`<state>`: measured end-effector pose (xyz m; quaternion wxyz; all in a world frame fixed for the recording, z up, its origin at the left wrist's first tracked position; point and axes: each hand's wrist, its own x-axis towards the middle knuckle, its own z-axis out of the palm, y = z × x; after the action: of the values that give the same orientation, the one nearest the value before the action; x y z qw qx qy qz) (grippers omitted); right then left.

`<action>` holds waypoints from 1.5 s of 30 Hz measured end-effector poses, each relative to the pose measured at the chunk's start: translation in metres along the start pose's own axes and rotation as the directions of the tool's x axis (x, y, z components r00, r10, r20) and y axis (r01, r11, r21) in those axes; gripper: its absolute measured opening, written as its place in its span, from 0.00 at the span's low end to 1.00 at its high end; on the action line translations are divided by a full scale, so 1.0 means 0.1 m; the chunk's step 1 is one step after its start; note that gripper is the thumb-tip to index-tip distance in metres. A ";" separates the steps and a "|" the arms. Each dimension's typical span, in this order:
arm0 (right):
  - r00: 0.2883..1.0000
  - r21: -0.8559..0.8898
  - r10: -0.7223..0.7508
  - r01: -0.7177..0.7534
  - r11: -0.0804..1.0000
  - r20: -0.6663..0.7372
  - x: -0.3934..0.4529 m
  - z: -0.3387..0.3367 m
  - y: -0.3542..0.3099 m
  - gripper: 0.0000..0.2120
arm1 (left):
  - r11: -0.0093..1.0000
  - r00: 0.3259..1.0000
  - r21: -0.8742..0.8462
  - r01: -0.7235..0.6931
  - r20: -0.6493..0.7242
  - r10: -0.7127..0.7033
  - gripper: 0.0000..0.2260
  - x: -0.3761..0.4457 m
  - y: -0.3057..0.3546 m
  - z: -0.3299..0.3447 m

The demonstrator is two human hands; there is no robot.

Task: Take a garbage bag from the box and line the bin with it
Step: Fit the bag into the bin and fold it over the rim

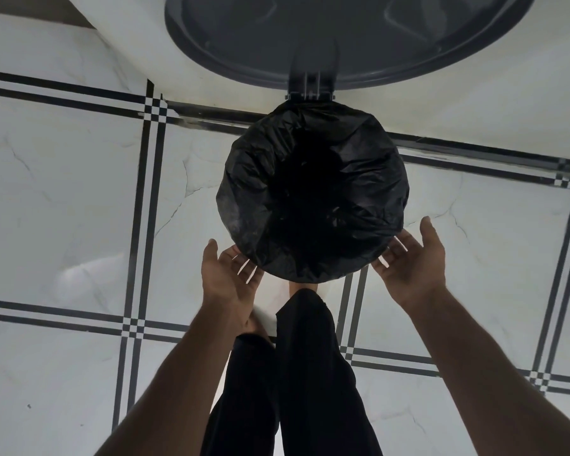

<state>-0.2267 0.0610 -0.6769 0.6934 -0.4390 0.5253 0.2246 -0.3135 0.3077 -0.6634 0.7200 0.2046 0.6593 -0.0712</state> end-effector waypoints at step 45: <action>0.996 0.080 0.039 -0.045 0.996 0.077 0.03 0.02 -0.24 0.11 | 0.993 0.994 0.039 -0.113 0.009 0.113 0.26 -0.04 0.37 0.13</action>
<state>-0.2060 0.0501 -0.6709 0.7251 -0.3903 0.5168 0.2341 -0.2880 0.3356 -0.6518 0.7210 0.2556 0.6425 -0.0440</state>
